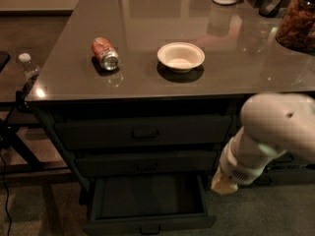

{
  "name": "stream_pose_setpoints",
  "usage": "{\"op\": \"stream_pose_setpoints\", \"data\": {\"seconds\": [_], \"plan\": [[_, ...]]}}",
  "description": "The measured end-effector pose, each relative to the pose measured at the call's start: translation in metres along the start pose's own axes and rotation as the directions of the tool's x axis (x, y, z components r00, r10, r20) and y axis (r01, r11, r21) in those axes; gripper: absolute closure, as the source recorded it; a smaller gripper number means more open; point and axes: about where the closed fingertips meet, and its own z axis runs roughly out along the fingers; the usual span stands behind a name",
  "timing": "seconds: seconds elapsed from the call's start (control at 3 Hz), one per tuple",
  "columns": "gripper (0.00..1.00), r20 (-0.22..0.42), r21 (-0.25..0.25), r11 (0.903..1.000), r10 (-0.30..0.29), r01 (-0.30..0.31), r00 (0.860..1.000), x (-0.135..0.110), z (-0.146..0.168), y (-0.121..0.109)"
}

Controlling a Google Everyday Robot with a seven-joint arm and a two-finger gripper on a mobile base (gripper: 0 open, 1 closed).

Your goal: Close bottom drawer

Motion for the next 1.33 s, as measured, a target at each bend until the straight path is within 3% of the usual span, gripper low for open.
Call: {"op": "stream_pose_setpoints", "data": {"seconds": [0.33,0.67,1.0,1.33], "plan": [[1.00,-0.020,-0.069,0.9948,0.075,-0.076,0.997,0.009,0.075,0.008],[1.00,-0.020,-0.069,0.9948,0.075,-0.076,0.997,0.009,0.075,0.008],[1.00,-0.020,-0.099,0.9914,0.083,-0.085,0.996,0.010,0.110,0.021],[1.00,-0.029,-0.157,0.9811,0.110,-0.113,0.994,0.013,0.178,0.041]]}}
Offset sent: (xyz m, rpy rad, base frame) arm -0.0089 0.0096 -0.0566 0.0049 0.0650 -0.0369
